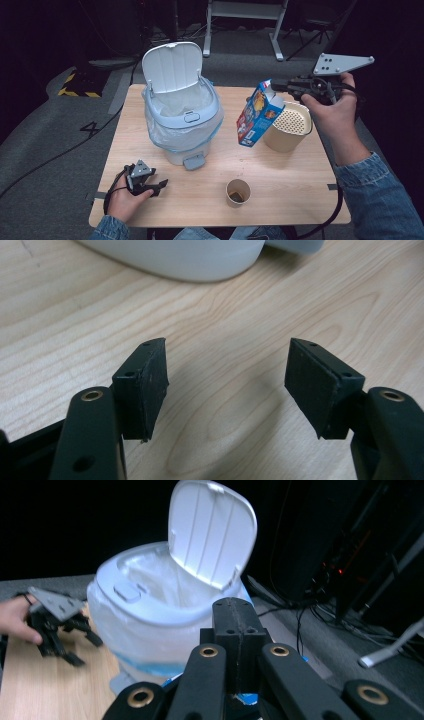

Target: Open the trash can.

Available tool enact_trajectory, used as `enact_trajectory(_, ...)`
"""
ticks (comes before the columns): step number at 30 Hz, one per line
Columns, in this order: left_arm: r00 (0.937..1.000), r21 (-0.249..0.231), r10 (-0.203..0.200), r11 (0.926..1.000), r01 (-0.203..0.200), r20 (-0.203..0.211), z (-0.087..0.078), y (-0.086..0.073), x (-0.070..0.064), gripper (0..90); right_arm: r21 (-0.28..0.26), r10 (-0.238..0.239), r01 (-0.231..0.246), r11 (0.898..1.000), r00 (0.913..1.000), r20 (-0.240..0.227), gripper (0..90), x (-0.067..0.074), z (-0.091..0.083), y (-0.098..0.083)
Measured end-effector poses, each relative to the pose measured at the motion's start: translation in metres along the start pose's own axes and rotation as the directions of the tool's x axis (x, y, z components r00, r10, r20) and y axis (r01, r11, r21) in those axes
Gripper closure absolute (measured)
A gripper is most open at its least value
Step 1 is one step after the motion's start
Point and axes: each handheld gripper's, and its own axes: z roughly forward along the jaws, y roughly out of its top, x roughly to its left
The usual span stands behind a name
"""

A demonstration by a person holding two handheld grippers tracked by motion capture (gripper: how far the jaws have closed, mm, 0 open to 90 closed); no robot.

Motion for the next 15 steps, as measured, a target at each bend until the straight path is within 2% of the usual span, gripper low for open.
enact_trajectory(3, 0.9997, 0.005, 0.017, 0.9998, -0.017, -0.018, 0.002, 0.002, -0.001, 33.6, -0.024, -0.014, 0.013, 1.0, 0.9997, -0.018, 90.0, -0.003, 0.007, 0.021)
enact_trajectory(5, 0.9992, 0.011, 0.03, 0.9995, -0.029, -0.027, 0.004, 0.003, -0.003, 33.3, -0.026, -0.016, 0.016, 1.0, 0.9996, -0.021, 90.0, -0.003, 0.009, 0.027)
enact_trajectory(6, 0.9987, 0.012, 0.038, 0.9992, -0.038, -0.033, 0.004, 0.003, -0.003, 32.9, -0.029, -0.026, 0.026, 0.999, 0.9994, -0.024, 90.0, -0.005, 0.014, 0.038)
enact_trajectory(9, 0.9991, 0.013, 0.03, 0.9995, -0.029, -0.032, 0.005, 0.004, -0.004, 32.4, -0.029, -0.03, 0.029, 0.999, 0.9992, -0.028, 90.0, -0.008, 0.018, 0.049)
enact_trajectory(11, 0.9983, 0.018, 0.045, 0.9989, -0.044, -0.037, 0.006, 0.005, -0.004, 31.0, -0.029, -0.036, 0.035, 0.999, 0.999, -0.027, 90.0, -0.011, 0.024, 0.064)
enact_trajectory(13, 0.9977, 0.024, 0.053, 0.9984, -0.052, -0.043, 0.007, 0.005, -0.005, 30.3, -0.029, -0.033, 0.033, 0.999, 0.999, -0.029, 90.0, -0.012, 0.025, 0.068)
enact_trajectory(15, 0.998, 0.025, 0.046, 0.9987, -0.045, -0.043, 0.007, 0.006, -0.006, 29.8, -0.03, -0.035, 0.035, 0.999, 0.9991, -0.024, 90.0, -0.014, 0.028, 0.077)
